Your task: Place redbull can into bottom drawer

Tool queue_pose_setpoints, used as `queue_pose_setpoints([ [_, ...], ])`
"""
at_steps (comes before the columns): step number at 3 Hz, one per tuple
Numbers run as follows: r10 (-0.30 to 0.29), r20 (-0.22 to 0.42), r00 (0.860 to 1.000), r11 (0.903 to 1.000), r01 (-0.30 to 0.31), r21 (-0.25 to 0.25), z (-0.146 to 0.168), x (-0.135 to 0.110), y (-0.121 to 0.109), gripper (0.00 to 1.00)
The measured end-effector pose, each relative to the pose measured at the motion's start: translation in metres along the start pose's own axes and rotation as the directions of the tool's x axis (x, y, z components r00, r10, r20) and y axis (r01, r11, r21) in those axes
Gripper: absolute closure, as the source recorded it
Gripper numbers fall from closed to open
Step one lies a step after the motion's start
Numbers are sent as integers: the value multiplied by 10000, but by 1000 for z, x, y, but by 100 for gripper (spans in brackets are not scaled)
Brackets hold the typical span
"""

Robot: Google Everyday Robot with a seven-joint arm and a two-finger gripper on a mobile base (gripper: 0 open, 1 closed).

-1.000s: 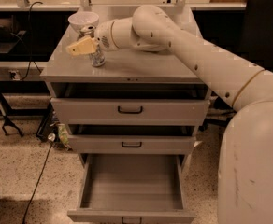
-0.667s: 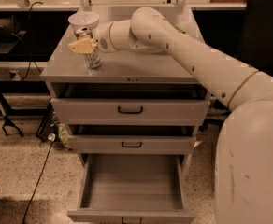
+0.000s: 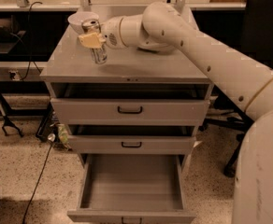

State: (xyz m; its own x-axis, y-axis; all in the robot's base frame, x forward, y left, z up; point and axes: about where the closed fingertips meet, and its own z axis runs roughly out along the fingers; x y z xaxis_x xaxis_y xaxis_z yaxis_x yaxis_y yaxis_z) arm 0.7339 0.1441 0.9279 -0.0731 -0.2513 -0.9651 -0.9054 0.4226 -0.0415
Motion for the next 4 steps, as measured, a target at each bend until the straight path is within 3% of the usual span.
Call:
queue_pose_setpoints([
  [1, -14, 162, 9999, 9999, 15, -104, -30, -1, 10, 100],
  [2, -178, 366, 9992, 9994, 189, -288, -86, -2, 51, 100],
  [3, -258, 168, 9995, 9986, 265, -452, -126, 13, 88, 100],
  [4, 64, 129, 9999, 9965, -53, -831, -157, 40, 116, 100],
])
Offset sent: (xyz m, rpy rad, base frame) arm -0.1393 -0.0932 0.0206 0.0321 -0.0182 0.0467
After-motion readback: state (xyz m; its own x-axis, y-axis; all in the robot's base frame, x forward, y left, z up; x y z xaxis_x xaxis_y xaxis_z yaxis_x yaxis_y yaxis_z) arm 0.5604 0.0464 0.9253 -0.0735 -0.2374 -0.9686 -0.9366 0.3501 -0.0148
